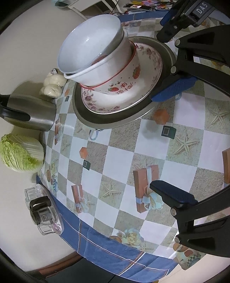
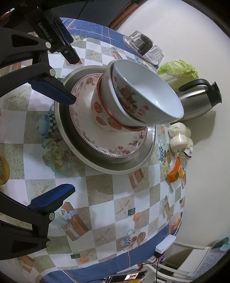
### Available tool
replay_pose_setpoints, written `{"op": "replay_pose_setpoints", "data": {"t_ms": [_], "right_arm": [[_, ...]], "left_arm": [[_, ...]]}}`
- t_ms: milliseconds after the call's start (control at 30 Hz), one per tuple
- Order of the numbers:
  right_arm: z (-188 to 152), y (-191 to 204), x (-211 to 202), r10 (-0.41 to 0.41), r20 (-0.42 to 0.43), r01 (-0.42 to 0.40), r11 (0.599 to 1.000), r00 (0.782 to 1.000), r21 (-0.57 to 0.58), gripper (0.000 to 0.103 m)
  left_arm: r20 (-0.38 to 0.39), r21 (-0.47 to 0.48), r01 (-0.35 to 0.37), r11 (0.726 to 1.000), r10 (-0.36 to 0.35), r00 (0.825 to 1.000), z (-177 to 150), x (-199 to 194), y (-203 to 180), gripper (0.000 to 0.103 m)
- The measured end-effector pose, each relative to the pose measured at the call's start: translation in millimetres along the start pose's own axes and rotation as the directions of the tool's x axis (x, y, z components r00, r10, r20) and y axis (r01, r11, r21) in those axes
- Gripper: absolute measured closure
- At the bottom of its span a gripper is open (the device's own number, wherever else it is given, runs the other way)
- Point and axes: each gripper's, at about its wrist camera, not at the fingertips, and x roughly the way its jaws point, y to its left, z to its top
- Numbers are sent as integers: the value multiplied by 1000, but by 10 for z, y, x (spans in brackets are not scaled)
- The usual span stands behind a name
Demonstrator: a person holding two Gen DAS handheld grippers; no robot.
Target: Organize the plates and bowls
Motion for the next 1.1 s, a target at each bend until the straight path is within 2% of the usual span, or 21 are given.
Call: {"op": "replay_pose_setpoints", "data": {"t_ms": [400, 1100], "right_arm": [[2, 29, 34, -10, -11, 10, 1000, 1000, -9, 10], [-7, 20, 116, -25, -33, 25, 1000, 999, -11, 10]], "left_arm": [[-19, 23, -28, 999, 29, 999, -4, 122, -37, 12], [4, 36, -39, 999, 39, 999, 8, 70, -54, 12]]}}
